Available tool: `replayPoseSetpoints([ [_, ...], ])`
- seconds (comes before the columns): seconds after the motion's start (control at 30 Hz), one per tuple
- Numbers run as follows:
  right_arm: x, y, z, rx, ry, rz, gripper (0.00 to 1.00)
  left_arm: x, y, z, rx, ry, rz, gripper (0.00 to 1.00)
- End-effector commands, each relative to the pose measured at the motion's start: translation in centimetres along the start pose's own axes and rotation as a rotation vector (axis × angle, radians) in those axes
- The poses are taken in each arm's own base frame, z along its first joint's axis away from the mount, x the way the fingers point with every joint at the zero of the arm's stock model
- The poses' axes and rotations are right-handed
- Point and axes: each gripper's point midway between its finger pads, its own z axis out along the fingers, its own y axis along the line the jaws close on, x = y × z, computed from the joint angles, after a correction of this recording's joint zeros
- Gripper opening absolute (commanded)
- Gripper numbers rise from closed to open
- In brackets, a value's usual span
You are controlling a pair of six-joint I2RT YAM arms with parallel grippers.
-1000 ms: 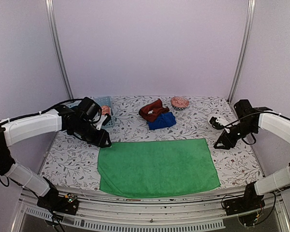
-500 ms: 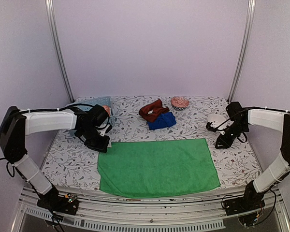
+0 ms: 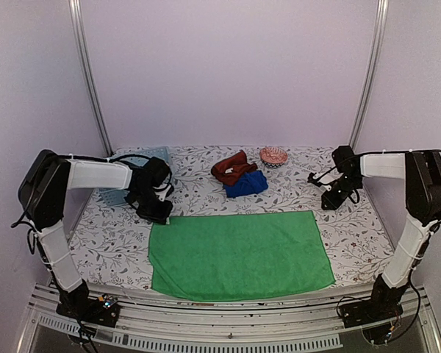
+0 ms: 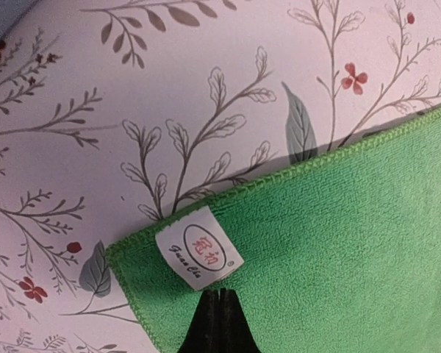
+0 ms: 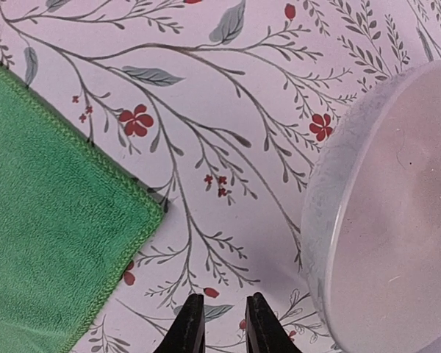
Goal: Roll the towels
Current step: Move the towel to the center of the board.
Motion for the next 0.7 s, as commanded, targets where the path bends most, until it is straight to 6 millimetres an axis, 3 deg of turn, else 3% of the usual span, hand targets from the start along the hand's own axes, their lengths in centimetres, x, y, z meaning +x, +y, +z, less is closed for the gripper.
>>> replayPoseSetpoints([
  [0.0,-1.2,-2.8,0.9,0.091,0.002,0.035,0.20,-1.7,1.1,-0.4,-0.009,-0.042,0.002,0.00],
  [0.2,-2.2,-7.3,1.9,0.233,0.008,0.084,0.20,-2.0,1.3,-0.6,-0.009,-0.049,0.001,0.00],
  [0.33,-3.2,-8.4,2.2,0.252,-0.002,0.100,0.21,-2.0,1.4,-0.6,-0.013,-0.058,0.005,0.00],
  [0.43,-4.8,-5.8,0.9,0.144,-0.061,0.093,0.23,-2.2,1.5,-0.7,-0.018,-0.063,0.007,0.00],
  [0.5,-5.2,-2.6,0.0,0.067,-0.086,0.050,0.25,-2.3,1.5,-0.9,-0.015,-0.069,0.011,0.00],
  [0.6,-5.4,1.5,-1.3,-0.047,-0.111,0.001,0.25,-2.8,1.5,-1.2,-0.015,-0.086,0.018,0.00],
  [0.67,-5.1,3.3,-1.6,-0.109,-0.115,-0.012,0.25,-3.0,1.5,-1.0,-0.011,-0.086,0.023,0.00],
])
